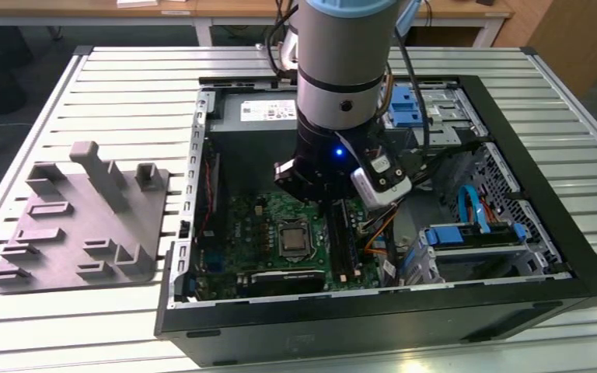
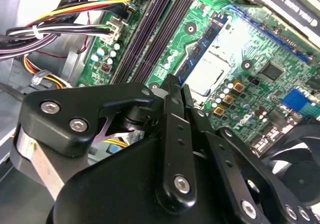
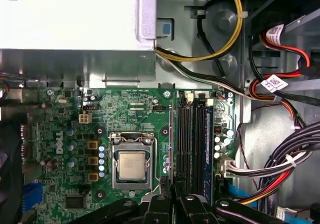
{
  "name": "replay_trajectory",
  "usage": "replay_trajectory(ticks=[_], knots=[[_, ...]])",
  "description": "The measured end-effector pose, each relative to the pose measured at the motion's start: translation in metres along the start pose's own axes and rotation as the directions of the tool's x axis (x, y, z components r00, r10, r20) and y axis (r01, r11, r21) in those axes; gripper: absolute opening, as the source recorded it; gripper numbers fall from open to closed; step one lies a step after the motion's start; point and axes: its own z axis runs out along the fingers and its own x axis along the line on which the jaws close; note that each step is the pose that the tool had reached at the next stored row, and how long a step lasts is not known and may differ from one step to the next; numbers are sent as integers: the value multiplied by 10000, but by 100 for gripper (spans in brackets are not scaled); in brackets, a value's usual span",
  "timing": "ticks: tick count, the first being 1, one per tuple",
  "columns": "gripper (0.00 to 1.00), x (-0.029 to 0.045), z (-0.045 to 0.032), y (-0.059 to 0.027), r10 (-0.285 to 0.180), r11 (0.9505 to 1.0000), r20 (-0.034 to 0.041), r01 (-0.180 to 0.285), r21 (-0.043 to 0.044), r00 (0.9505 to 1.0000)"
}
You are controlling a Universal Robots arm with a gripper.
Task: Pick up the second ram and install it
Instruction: 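Insert the second ram into the second slot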
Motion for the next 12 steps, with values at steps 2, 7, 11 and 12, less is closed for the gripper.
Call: replay_trajectory(ticks=[2,7,11,12], knots=[[14,0,1,-1,56,10000,-14,-56,7,10000],[14,0,6,0,60,10000,-14,-60,4,10000],[14,0,24,0,60,10000,-14,-60,8,10000],[14,0,31,0,59,10000,-14,-59,9,10000]])
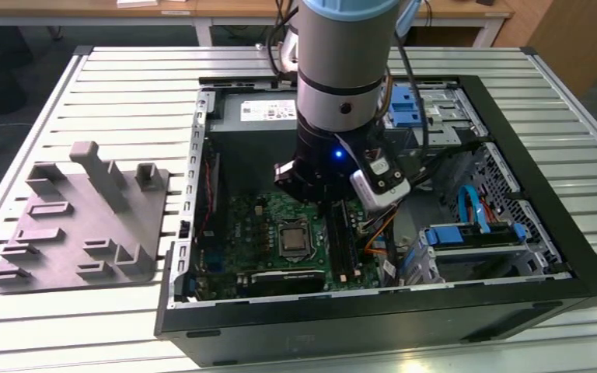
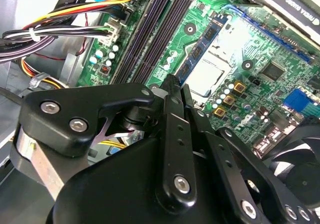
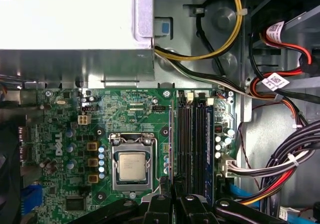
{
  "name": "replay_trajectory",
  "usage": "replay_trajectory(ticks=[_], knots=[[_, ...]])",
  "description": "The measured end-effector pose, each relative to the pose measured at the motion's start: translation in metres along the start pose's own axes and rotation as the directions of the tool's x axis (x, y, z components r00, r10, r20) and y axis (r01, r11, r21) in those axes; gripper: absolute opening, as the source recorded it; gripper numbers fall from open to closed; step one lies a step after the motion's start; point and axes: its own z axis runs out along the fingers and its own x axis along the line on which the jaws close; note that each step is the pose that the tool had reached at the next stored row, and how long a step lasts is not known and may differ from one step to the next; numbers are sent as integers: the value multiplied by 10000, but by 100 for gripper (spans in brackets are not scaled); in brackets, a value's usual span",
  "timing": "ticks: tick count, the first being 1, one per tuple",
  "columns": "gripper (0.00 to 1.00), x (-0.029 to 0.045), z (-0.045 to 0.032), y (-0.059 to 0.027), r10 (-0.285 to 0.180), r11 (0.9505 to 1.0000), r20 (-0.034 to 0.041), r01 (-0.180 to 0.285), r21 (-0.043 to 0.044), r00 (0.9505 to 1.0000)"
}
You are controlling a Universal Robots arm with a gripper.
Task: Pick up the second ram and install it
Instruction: 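Insert the second ram into the second slot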
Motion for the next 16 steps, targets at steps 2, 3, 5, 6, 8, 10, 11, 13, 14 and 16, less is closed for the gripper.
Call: replay_trajectory(ticks=[2,3,5,6,8,10,11,13,14,16], knots=[[14,0,14,0,0,10000,0,0,3,10000],[14,1,19,1,0,10000,0,0,4,10000],[14,1,30,1,0,10000,0,0,5,10000],[14,1,38,1,0,10000,1,0,6,10000],[14,1,58,1,0,10000,1,0,8,10000],[14,2,83,2,0,10000,0,0,8,10000],[14,2,98,2,0,10000,0,0,8,10000],[14,3,126,3,1,10000,0,-1,9,10000],[14,2,138,4,2,10000,0,-2,9,10000],[14,-10,161,4,0,10000,0,0,10,10000]])
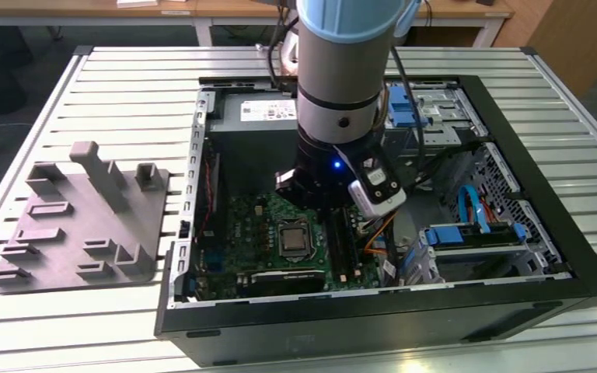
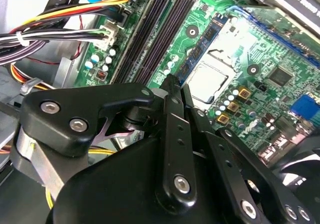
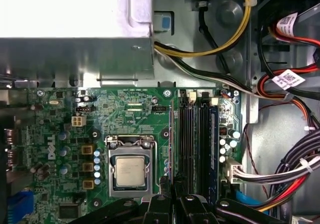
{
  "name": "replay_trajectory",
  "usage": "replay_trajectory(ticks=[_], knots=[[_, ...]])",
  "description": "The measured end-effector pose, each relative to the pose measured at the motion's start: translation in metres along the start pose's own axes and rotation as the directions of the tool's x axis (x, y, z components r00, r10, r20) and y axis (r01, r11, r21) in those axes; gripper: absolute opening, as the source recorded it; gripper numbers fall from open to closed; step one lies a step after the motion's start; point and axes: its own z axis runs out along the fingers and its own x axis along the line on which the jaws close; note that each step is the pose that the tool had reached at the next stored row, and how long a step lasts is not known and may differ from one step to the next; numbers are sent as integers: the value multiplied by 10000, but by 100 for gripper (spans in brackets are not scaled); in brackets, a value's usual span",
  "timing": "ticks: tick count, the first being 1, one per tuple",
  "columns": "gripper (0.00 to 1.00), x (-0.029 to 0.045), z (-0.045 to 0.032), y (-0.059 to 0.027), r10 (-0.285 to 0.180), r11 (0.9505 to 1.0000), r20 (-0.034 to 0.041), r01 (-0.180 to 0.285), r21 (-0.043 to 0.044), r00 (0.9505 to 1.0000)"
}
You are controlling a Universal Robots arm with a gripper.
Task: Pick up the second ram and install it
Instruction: 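Insert the second ram into the second slot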
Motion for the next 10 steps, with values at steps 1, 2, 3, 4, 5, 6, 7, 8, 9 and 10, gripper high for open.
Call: replay_trajectory(ticks=[1,2,3,4,5,6,7,8,9,10], knots=[[14,-11,11,0,0,10000,1,0,0,10000],[14,-26,23,1,0,10000,0,0,0,10000],[14,-41,33,1,0,10000,-1,0,0,10000],[14,-57,43,2,0,10000,-2,0,0,10000],[14,-76,52,2,0,10000,-2,0,0,10000],[14,-92,61,3,0,10000,-3,0,0,10000],[14,-108,74,4,0,10000,-4,0,0,10000],[14,-117,84,4,1,10000,-4,-1,0,10000],[14,-122,94,4,1,10000,-4,-1,-1,10000],[14,-127,103,5,2,10000,-4,-2,0,10000]])
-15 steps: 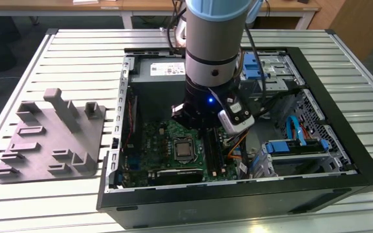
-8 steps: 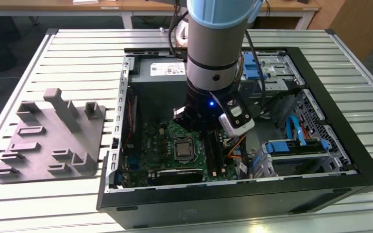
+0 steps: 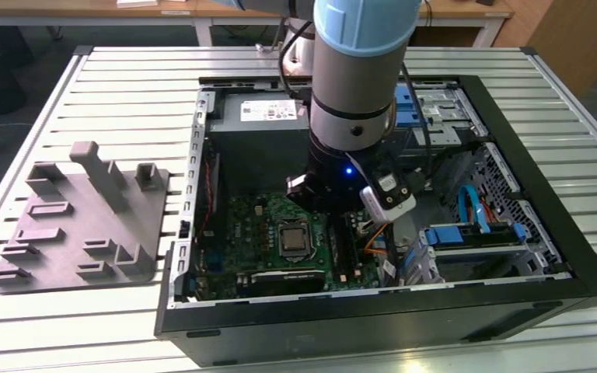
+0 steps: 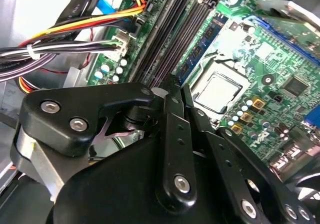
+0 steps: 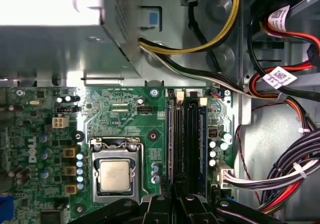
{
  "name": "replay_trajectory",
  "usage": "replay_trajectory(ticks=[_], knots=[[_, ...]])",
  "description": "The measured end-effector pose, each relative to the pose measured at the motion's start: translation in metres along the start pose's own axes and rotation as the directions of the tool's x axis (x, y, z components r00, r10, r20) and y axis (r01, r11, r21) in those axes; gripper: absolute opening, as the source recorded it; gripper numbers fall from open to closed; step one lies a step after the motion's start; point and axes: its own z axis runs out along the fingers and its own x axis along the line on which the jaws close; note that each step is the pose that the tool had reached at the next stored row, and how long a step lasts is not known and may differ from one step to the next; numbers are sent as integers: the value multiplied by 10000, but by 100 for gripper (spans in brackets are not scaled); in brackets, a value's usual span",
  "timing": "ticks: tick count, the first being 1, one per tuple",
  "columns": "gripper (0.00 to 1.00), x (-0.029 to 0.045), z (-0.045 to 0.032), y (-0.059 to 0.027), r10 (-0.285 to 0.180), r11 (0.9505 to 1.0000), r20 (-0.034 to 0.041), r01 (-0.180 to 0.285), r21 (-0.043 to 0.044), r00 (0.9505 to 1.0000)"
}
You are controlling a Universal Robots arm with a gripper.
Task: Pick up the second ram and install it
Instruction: 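Insert the second ram into the second slot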
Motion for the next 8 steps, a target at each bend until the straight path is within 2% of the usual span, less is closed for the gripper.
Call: replay_trajectory(ticks=[8], knots=[[14,-30,51,2,13,10000,-1,-13,6,10000]])
